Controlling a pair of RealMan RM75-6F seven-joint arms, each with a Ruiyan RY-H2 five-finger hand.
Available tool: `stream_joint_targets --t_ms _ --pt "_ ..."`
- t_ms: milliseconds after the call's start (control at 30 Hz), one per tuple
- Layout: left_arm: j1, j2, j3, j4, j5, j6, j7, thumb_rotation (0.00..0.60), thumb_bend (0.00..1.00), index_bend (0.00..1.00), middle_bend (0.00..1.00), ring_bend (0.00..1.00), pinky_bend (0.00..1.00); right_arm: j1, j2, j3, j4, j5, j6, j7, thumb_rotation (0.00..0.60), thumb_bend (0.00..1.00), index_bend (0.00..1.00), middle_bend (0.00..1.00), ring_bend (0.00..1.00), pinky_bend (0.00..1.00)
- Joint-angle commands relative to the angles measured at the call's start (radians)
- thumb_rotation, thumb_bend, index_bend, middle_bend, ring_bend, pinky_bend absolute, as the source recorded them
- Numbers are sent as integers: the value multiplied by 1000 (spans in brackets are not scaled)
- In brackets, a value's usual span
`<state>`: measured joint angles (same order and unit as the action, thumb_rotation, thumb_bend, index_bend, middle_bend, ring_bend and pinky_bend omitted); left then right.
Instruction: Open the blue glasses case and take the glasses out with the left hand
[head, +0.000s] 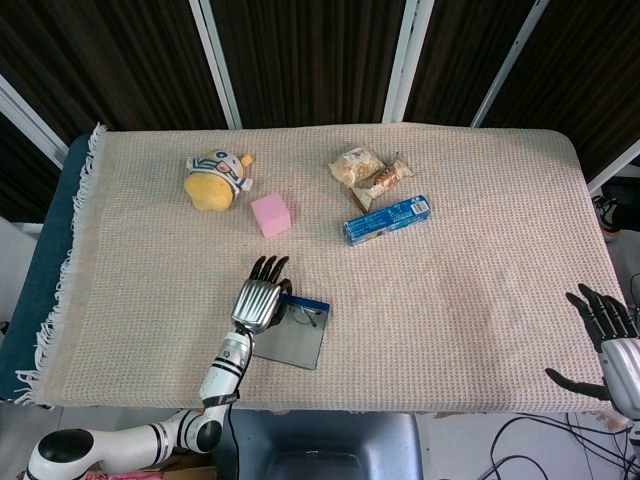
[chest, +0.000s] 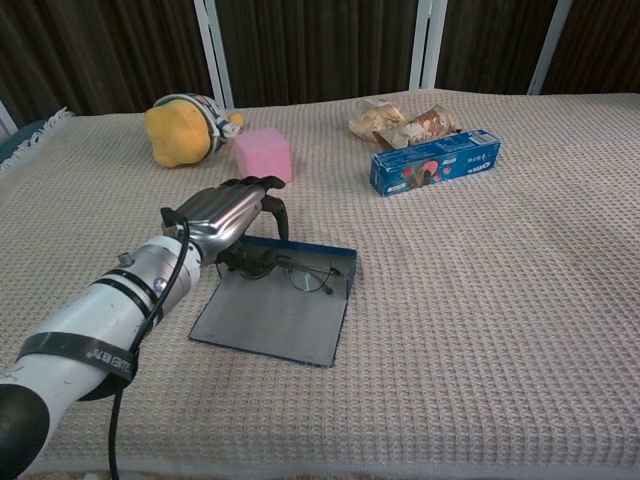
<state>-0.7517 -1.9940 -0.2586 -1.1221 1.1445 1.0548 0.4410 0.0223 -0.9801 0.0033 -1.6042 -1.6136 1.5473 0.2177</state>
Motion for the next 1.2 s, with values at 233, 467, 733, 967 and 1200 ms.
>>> stream_joint_targets --t_ms 233,467,733,967,1200 --pt "-1 4 1 -9 6 7 -3 600 418 505 63 0 59 1 -1 0 -2 2 -3 -7 600 203 0 0 0 0" --pt "-1 3 1 -7 1 7 1 600 418 529 68 0 59 1 -1 0 -2 1 -3 -9 600 203 0 0 0 0" --pt "-1 1 -1 -9 14 25 -10 600 422 565 83 0 59 1 -2 0 -2 2 -4 -11 600 203 0 0 0 0" --pt "1 -17 -14 11 46 73 -55 600 433 556 85 0 58 1 -2 0 -2 1 -4 -11 600 203 0 0 0 0" --pt "6 -13 -43 14 58 101 -122 600 432 546 93 0 56 0 -3 0 -3 1 -3 -16 600 203 0 0 0 0"
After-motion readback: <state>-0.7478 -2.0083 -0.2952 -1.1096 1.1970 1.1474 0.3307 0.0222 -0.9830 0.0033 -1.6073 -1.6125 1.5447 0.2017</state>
